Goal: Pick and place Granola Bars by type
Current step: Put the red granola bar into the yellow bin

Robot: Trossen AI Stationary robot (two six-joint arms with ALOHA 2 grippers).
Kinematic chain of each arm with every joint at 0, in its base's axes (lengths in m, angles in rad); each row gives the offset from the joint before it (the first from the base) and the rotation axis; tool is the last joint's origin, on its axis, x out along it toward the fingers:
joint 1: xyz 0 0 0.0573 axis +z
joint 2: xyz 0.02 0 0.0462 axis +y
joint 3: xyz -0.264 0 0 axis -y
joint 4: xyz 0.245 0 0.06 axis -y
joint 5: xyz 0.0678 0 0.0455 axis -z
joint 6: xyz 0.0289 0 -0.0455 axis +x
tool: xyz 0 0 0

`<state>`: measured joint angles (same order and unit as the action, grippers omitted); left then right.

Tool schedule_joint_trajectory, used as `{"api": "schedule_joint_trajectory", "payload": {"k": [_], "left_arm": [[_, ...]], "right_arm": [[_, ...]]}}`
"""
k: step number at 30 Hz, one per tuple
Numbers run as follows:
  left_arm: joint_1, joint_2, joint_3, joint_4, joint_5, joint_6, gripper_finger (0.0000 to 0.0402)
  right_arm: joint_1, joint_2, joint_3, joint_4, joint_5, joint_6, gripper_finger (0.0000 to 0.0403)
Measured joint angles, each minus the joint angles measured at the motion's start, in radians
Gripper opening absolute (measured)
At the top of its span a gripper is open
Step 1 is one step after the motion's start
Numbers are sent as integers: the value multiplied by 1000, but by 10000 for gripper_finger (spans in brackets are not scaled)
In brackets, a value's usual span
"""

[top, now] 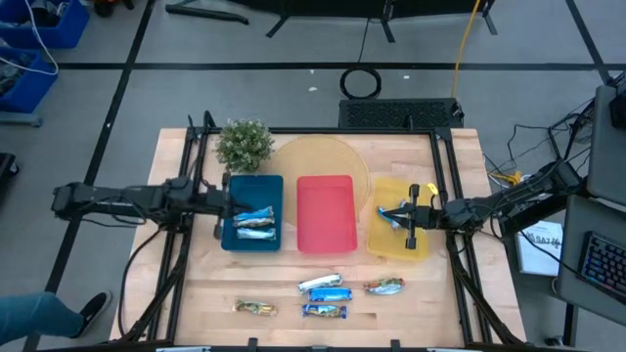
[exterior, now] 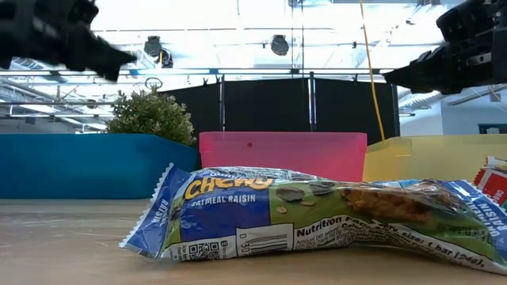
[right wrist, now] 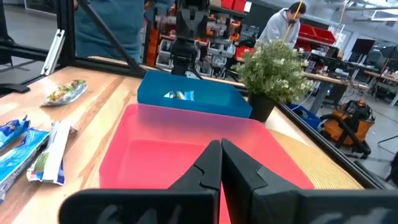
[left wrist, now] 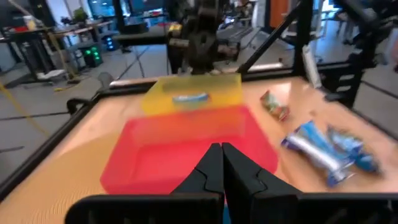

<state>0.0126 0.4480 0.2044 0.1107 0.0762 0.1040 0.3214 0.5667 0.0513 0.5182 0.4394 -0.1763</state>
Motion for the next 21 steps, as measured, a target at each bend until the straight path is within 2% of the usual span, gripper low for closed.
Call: {"api": "schedule_joint_trajectory", "payload": {"k": [6, 10, 16, 21], "left_arm": [[-16, 3, -180, 226, -54, -2, 2], [-17, 5, -194, 187, -105, -24, 2], [-18, 5, -194, 186, -128, -10, 3], [-18, 5, -194, 152, -147, -13, 4]], "right_arm": [[0, 18, 24, -22, 1, 19, 0], [1, 50, 116, -131, 10, 24, 0], [12, 155, 374, -501, 45, 101, 0], [90, 356, 666, -902, 113, 244, 0]]}}
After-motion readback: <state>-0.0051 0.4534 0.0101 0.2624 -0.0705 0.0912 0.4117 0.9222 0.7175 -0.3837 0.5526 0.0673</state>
